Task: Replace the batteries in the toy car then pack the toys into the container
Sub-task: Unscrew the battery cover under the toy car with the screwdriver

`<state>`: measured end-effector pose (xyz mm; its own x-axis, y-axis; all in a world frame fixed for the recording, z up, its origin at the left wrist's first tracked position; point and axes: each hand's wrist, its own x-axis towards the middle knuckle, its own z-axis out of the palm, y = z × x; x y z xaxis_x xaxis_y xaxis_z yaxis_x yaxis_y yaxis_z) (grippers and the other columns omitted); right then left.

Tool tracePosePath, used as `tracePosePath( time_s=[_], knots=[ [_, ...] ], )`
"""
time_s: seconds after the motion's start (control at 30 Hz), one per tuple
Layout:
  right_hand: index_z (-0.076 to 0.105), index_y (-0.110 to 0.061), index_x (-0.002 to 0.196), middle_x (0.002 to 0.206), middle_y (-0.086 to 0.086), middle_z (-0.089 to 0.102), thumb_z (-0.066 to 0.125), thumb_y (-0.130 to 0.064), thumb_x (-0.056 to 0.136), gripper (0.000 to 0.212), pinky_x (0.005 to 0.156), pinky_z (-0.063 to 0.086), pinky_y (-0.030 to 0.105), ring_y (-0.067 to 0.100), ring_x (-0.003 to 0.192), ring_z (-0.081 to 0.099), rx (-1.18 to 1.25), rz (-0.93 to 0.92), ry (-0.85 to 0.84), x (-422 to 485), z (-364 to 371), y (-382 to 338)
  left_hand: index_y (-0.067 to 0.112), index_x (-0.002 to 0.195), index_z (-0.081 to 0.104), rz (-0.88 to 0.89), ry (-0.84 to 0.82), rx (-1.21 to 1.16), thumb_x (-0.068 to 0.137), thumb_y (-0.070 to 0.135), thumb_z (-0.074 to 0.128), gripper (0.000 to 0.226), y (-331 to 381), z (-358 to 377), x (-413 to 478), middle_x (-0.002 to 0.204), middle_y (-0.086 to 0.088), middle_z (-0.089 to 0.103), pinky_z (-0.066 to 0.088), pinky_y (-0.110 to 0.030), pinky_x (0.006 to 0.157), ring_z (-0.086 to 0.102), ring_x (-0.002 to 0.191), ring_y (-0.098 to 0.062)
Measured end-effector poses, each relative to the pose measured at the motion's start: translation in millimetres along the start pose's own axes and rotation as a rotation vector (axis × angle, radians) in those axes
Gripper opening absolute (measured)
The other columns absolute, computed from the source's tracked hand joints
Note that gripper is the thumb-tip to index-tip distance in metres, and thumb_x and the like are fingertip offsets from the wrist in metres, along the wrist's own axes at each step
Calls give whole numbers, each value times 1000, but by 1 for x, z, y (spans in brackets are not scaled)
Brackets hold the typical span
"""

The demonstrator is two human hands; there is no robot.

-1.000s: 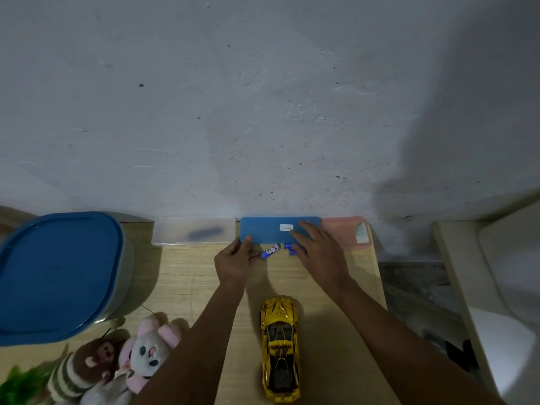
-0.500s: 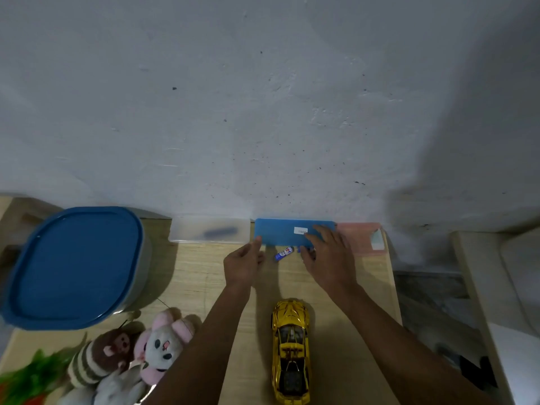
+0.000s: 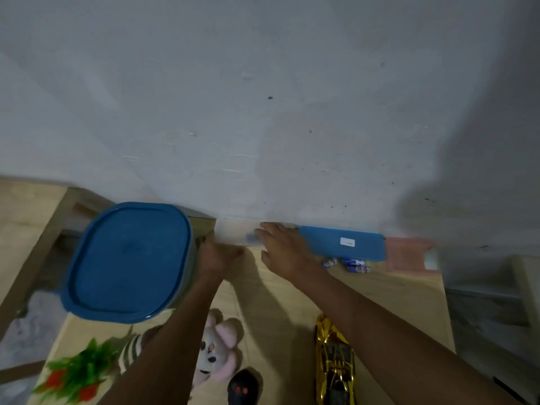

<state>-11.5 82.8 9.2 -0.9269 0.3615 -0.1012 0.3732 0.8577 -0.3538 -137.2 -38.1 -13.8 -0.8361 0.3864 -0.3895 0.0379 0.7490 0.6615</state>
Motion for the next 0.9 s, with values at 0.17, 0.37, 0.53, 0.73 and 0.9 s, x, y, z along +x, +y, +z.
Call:
tracePosePath(
  time_s=[0.17,0.37,0.53,0.73,0.9],
  knots=[
    [63,-12,111,105,8,59,78,-22,68,47,64,51,36,25,96,59,-232,59,-64,26,6,-21,4,125,58,26,-31,-186,70,15,87,63,-8,-1,3,112,-4,62,46,-29,79,56,99,-18],
    [68,-12,75,71,6,62,89,-22,38,43,43,46,26,21,64,60,-345,3,-38,35,5,-28,7,125,58,8,-36,-250,66,21,90,68,-18,4,8,116,-6,64,46,-21,70,59,103,-19],
    [70,-8,80,77,8,65,83,-21,52,33,52,52,29,22,67,63,-381,-61,-82,41,-3,-29,9,124,59,7,-42,-293,65,22,90,67,-21,5,10,115,-5,65,49,-25,75,60,101,-18],
    [66,-6,102,100,11,64,60,-22,78,29,74,49,35,28,87,62,-335,-69,-145,49,-15,-26,9,124,58,-1,-81,-353,66,22,89,67,-22,3,9,114,-6,65,54,-32,81,62,104,-22],
    [73,-14,101,96,3,70,59,-34,78,33,71,54,32,26,85,67,-183,41,-80,49,-25,-15,9,129,54,23,-72,-285,74,21,84,64,-13,0,0,113,-3,61,46,-30,86,58,107,-21]
  ],
)
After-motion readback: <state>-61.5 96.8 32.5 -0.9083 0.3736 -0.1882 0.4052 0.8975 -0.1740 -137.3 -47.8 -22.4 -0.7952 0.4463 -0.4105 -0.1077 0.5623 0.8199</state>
